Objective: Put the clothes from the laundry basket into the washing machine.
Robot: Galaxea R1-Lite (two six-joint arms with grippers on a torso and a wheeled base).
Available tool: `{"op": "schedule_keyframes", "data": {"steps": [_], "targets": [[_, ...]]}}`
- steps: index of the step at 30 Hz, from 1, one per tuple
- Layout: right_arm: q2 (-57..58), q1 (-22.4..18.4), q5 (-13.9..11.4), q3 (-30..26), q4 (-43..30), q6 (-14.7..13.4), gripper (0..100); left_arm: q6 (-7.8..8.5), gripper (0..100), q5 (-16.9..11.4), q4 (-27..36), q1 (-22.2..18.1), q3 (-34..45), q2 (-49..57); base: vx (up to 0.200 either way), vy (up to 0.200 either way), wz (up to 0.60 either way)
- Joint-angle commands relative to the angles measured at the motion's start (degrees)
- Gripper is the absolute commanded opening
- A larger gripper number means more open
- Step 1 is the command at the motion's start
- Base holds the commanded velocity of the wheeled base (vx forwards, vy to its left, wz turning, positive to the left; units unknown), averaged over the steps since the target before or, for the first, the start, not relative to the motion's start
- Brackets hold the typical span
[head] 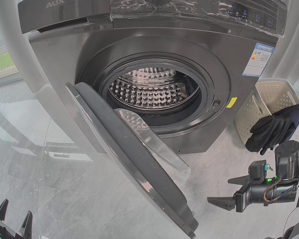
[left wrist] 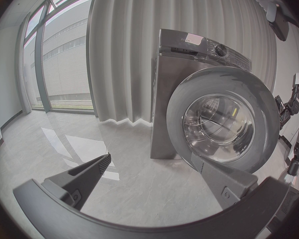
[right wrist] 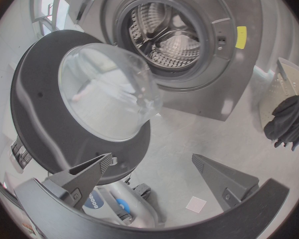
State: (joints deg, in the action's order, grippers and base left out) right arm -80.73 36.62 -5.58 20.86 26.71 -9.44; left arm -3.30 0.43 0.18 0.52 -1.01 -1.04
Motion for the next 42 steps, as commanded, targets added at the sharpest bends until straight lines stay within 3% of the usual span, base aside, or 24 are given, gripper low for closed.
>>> {"op": "schedule_keyframes", "data": {"steps": [1, 10, 16, 19, 20, 33, 42], "targets": [[-5.5, -6.6, 2.2, 7.0, 0.1, -0.1, 100, -0.04, 100, 0.0, 0.0, 0.0, 0.9, 0.8, 0.000, 0.000, 0.00], [-15.4, -7.0, 6.2, 18.0, 0.2, -1.2, 100, -0.04, 100, 0.0, 0.0, 0.0, 0.9, 0.8, 0.000, 0.000, 0.00], [-19.6, -6.7, 6.2, 23.5, -0.1, -0.5, 100, -0.04, 100, 0.0, 0.0, 0.0, 0.9, 0.8, 0.000, 0.000, 0.00], [-19.9, -6.4, 6.1, 23.7, 0.0, -0.5, 100, -0.04, 100, 0.0, 0.0, 0.0, 0.9, 0.8, 0.000, 0.000, 0.00], [-20.3, -4.4, 6.1, 23.7, 0.0, -0.6, 100, -0.04, 100, 0.0, 0.0, 0.0, 0.9, 0.8, 0.000, 0.000, 0.00], [-18.5, 2.7, 6.1, 19.5, 0.1, -1.1, 100, -0.04, 100, 0.0, 0.0, 0.0, 0.9, 0.8, 0.000, 0.000, 0.00], [-18.5, 2.9, 6.0, 19.8, 0.1, -1.6, 100, 0.05, 100, 0.0, 0.0, 0.1, 0.9, 0.8, 0.000, 0.000, 0.00]]}}
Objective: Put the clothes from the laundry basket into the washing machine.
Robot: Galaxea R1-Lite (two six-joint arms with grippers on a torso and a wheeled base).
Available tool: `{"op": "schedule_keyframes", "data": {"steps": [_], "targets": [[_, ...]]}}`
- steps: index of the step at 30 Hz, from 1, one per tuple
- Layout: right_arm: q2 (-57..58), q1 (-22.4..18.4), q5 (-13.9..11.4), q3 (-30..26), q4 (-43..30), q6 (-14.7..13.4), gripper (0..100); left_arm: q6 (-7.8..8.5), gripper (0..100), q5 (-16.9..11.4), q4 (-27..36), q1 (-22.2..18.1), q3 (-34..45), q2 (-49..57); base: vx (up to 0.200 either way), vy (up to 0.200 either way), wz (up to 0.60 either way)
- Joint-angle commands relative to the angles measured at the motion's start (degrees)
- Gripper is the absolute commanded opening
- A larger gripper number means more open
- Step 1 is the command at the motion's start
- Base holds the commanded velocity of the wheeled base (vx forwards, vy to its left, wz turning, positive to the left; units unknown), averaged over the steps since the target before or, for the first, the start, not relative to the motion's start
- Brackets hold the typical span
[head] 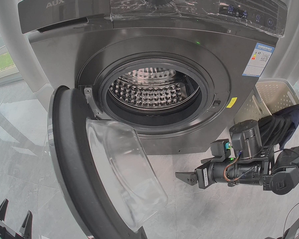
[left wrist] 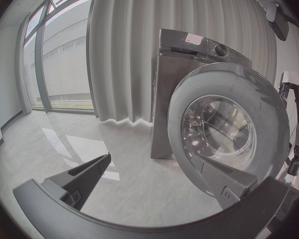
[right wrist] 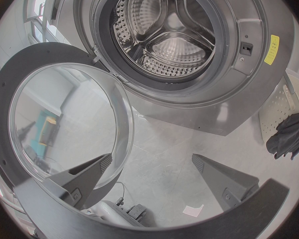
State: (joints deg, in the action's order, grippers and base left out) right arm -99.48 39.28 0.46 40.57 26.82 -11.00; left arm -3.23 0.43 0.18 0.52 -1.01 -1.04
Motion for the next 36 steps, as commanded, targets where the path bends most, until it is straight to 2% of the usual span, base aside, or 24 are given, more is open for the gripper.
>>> {"op": "schedule_keyframes", "data": {"steps": [1, 10, 15, 26, 33, 36], "targets": [[0.1, 0.4, 0.0, 0.3, 0.1, 0.0, 100, -0.02, 100, 0.0, 0.0, 0.1, 0.9, 0.7, -0.200, 0.000, 0.00], [-2.7, 0.6, 0.2, 2.7, 0.1, 0.1, 100, -0.02, 100, 0.0, 0.0, 0.1, 0.9, 0.7, -0.200, 0.000, 0.00], [-4.3, 2.6, 0.2, 3.4, 0.1, -0.2, 100, -0.02, 100, 0.0, 0.0, 0.1, 0.9, 0.7, -0.200, 0.000, 0.00], [-6.5, 6.4, 0.9, 4.3, 5.2, -1.0, 100, -0.02, 100, 0.0, 0.0, 0.1, 0.9, 0.8, 0.000, 0.000, 0.00], [-7.4, 4.8, 1.0, 5.8, 5.2, -1.1, 100, -0.02, 100, 0.0, 0.0, 0.1, 0.9, 0.8, 0.000, 0.000, 0.00], [-9.5, 3.4, 1.9, 7.5, 5.2, -1.2, 100, -0.02, 100, 0.0, 0.0, 0.1, 0.9, 0.8, -0.200, 0.000, 0.00]]}}
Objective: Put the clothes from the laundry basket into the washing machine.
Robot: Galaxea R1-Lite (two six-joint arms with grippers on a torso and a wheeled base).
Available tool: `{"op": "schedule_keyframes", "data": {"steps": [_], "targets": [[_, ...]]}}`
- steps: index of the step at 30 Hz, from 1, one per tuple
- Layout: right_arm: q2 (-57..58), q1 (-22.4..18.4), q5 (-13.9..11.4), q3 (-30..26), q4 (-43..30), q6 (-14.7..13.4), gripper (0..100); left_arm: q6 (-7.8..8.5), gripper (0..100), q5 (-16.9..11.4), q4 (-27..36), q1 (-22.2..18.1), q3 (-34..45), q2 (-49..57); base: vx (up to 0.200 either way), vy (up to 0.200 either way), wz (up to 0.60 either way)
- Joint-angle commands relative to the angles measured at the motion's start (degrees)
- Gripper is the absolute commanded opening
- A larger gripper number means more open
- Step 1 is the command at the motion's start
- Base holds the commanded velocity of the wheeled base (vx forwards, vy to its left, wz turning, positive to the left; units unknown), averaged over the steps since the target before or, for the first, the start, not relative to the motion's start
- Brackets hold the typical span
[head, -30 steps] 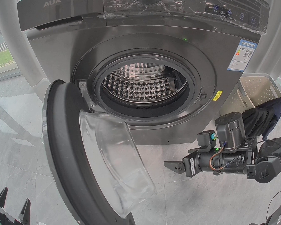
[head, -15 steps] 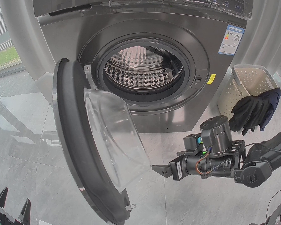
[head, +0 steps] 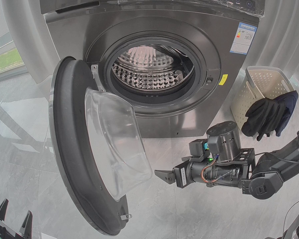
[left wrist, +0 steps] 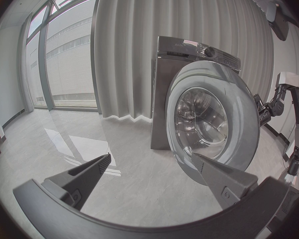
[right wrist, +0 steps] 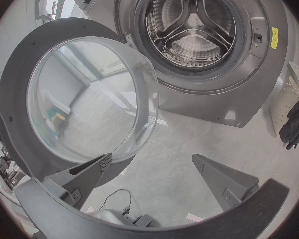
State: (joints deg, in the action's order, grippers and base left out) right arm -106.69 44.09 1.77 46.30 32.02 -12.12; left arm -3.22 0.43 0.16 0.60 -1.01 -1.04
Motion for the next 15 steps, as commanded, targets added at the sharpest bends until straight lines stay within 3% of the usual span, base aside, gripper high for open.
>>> {"op": "schedule_keyframes", "data": {"steps": [1, 3, 12, 15], "targets": [[-3.0, -1.6, 0.9, 2.7, 0.1, -0.1, 100, -0.03, 100, 0.0, 0.0, 0.0, 0.9, 0.8, -0.200, 0.000, 0.00], [-3.3, -1.5, 0.9, 3.1, 0.1, -0.1, 100, -0.03, 100, 0.0, 0.0, 0.0, 0.9, 0.8, -0.200, 0.000, 0.00], [-6.2, 4.8, 0.8, 5.6, 4.7, -1.6, 100, -0.03, 100, 0.0, 0.0, -0.1, 0.9, 0.8, 0.000, 0.000, 0.00], [-6.9, 4.6, 0.9, 6.8, 5.9, -1.9, 100, -0.03, 100, 0.0, 0.0, -0.1, 0.9, 0.8, 0.000, 0.000, 0.00]]}}
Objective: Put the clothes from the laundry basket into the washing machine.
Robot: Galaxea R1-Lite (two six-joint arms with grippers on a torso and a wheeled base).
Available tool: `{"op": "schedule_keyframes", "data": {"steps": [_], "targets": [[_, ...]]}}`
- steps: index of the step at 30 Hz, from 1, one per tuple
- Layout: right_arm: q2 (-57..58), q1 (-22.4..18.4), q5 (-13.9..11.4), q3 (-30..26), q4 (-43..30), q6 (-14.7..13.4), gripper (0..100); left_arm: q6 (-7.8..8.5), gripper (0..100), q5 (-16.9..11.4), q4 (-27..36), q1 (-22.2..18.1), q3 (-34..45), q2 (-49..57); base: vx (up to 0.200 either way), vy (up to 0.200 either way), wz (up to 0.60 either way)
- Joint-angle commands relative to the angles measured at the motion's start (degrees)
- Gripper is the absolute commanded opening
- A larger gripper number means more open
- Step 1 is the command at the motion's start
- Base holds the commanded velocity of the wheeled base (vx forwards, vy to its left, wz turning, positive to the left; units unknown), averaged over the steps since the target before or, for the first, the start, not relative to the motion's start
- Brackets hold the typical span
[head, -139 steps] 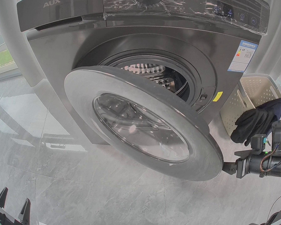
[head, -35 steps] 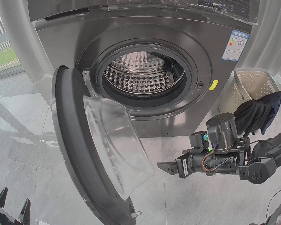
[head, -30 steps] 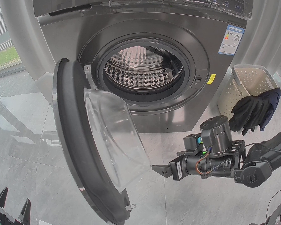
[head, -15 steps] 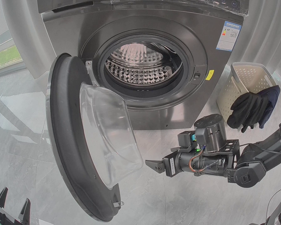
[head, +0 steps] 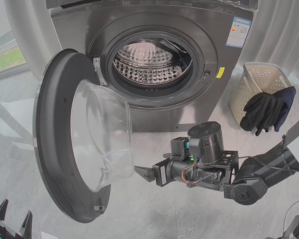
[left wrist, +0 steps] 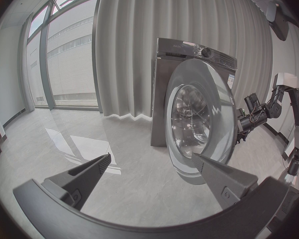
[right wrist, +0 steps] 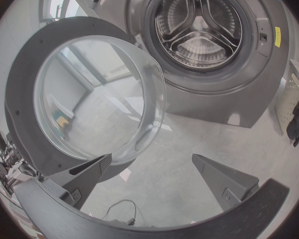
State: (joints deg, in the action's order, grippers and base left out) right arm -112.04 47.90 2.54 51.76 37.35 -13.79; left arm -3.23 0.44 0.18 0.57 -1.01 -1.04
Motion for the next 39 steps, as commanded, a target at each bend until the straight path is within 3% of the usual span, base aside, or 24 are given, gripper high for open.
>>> {"op": "schedule_keyframes", "data": {"steps": [1, 8, 20, 31, 39], "targets": [[-1.7, 0.4, 0.0, 1.9, 0.5, -0.3, 100, -0.02, 100, 0.0, 0.0, 0.0, 0.9, 0.8, 0.000, 0.000, 0.00], [-4.6, -1.6, -0.4, 5.2, 0.7, -0.3, 100, -0.02, 100, 0.0, 0.0, 0.0, 0.9, 0.8, 0.000, 0.000, 0.00], [-15.2, 2.6, 0.0, 17.7, 1.5, -0.5, 100, -0.11, 100, 0.0, 0.0, 0.0, 0.9, 0.8, 0.000, 0.000, 0.00], [-15.7, 2.0, 0.6, 20.1, 3.5, -0.5, 100, -0.11, 100, 0.0, 0.0, 0.0, 0.9, 0.8, 0.000, 0.000, 0.00], [-20.8, 3.0, 0.9, 28.4, 2.7, -0.4, 100, -0.11, 100, 0.0, 0.0, 0.0, 0.9, 0.8, 0.000, 0.000, 0.00]]}}
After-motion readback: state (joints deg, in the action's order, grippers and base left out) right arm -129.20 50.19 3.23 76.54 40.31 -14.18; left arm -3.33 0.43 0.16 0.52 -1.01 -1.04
